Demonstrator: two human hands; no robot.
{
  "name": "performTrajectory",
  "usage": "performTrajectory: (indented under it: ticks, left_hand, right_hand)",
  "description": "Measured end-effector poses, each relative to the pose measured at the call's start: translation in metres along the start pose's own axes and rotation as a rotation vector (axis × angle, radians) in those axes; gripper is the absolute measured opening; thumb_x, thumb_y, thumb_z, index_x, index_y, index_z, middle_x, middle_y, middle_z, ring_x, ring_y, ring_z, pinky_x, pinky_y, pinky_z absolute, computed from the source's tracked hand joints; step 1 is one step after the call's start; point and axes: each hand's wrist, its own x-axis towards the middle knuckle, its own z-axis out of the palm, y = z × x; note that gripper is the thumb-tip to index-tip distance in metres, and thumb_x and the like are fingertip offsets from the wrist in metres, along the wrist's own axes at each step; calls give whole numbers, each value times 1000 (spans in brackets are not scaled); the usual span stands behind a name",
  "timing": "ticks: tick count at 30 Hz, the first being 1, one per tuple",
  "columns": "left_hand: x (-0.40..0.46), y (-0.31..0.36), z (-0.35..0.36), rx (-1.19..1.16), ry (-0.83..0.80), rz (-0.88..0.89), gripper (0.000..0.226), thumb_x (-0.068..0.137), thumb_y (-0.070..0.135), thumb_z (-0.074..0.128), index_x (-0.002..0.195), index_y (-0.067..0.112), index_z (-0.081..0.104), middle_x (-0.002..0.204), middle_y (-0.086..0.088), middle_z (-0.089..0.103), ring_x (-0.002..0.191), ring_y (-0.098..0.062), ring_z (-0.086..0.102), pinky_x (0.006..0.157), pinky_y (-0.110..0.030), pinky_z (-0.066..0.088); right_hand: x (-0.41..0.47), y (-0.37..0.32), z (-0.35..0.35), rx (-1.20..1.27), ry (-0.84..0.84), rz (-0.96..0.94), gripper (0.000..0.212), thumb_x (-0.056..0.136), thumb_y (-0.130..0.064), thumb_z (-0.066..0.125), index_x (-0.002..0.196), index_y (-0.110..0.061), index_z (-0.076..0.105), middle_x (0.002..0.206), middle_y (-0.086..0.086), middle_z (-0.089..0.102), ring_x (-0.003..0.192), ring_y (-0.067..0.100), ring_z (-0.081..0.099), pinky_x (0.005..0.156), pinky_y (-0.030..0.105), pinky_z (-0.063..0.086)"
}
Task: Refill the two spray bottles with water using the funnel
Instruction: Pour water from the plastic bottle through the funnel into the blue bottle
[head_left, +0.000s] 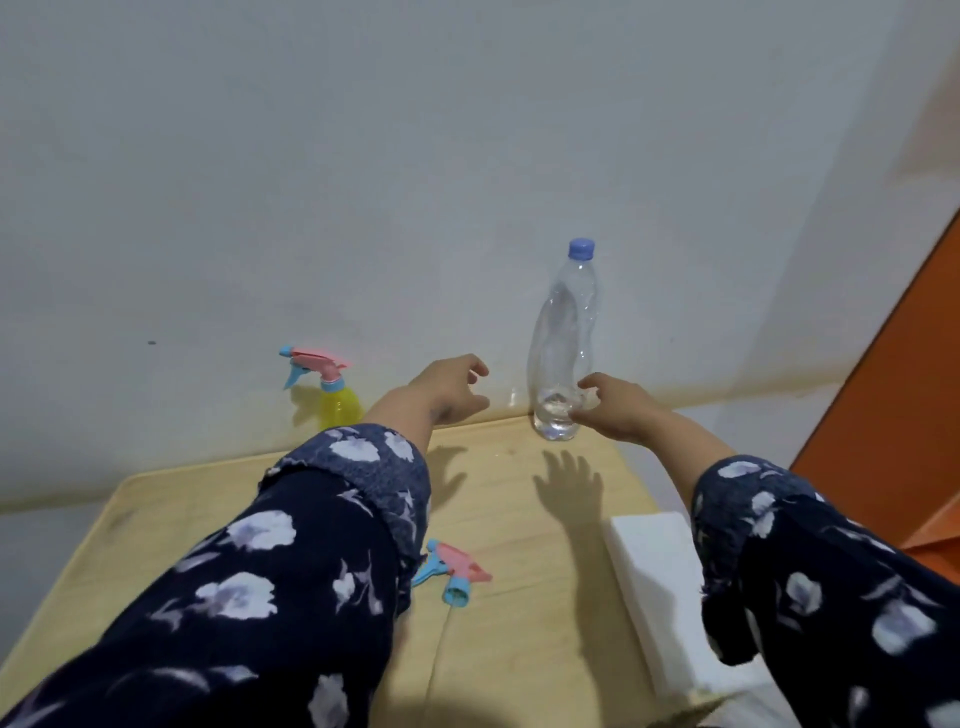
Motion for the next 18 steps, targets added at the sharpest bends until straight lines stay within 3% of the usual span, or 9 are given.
performTrajectory:
  ticks: [4,6,11,15,18]
  left_hand:
    - [48,26,40,-123,42,-31,61,91,23,65,144,18,35,146,-4,43,119,-22,51,95,-28,39]
    - [71,33,63,-199,63,-57,72,87,24,70,147,17,30,149,-6,40,129,-24,46,102,-31,38]
    - [122,48,103,-417,131,-110,89,78,24,79,149,18,25,146,-6,39,134,-23,41,102,-29,36]
    - [155,51,122,-541,218,-108,92,67,34,78,144,26,30,136,0,50,124,-18,52,103,-41,45]
    - [170,45,137,-569,234,-113,88,64,40,72,142,30,33,136,6,54,121,-16,56,100,-42,49]
  right_hand:
    - [45,28,-15,73,37,-3,71,89,-28,63,148,-15,25,143,16,44,122,30,51,95,35,43]
    - [70,37,-16,142,49,-14,77,87,-29,66,149,-15,22,145,15,41,126,31,48,97,37,43]
    - [125,47,-8,371,78,-57,90,81,-29,73,150,-16,17,147,10,39,132,25,43,96,30,38]
    - [149,46,-1,539,118,-106,87,79,-25,75,147,-22,21,124,-6,48,103,13,53,76,20,44]
    - [156,47,6,604,144,-121,86,75,-34,78,145,-29,27,133,-1,51,115,18,56,95,34,49]
